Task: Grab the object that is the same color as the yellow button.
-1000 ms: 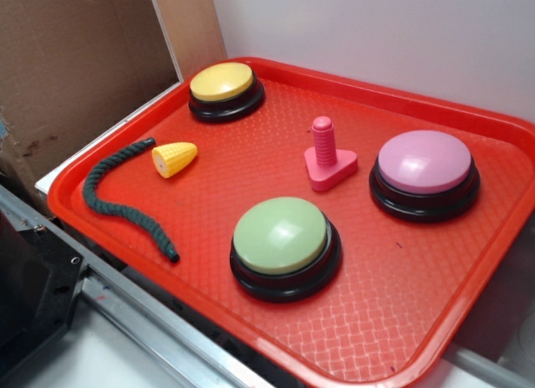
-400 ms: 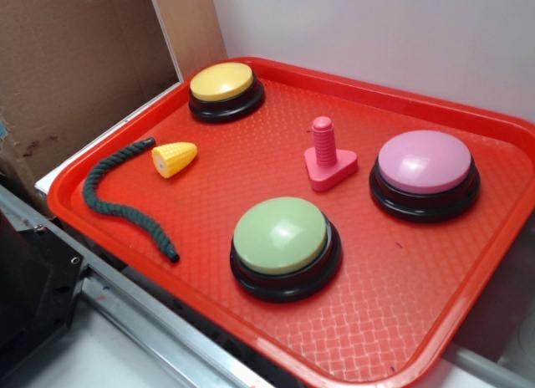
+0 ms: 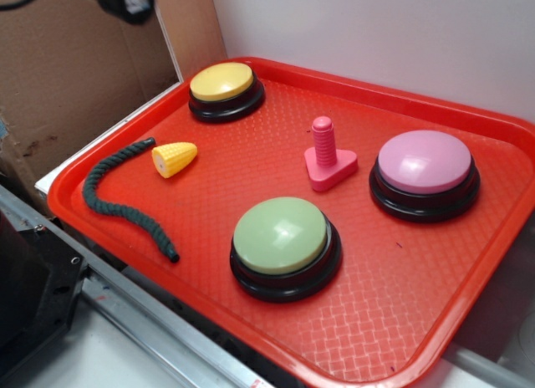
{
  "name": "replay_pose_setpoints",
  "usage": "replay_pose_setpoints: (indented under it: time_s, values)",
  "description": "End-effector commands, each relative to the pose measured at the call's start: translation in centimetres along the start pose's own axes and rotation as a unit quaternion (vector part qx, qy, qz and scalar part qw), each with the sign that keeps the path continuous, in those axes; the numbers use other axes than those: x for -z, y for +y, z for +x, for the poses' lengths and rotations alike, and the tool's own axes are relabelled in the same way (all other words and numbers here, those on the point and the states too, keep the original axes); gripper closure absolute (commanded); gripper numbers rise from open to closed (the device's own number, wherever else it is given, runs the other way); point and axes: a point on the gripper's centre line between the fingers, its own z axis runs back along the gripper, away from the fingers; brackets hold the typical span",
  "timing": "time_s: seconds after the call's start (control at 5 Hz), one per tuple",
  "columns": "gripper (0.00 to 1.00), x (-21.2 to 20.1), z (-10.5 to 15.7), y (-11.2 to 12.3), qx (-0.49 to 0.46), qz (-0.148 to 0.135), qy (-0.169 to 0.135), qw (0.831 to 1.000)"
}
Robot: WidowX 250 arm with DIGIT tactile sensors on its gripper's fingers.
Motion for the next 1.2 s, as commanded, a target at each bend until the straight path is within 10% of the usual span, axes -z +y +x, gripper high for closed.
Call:
replay_pose_setpoints:
  time_s: [0.0, 0.4, 1.0]
  values:
    - [0.00, 5.3, 1.1, 3.9, 0.004, -0.022, 0.018, 1.000]
    - [0.00, 9.0, 0.8, 8.9, -0.031, -0.055, 0.040, 0.997]
    - [0.00, 15.6, 3.2, 5.1, 0.044, -0.072, 0.075, 0.994]
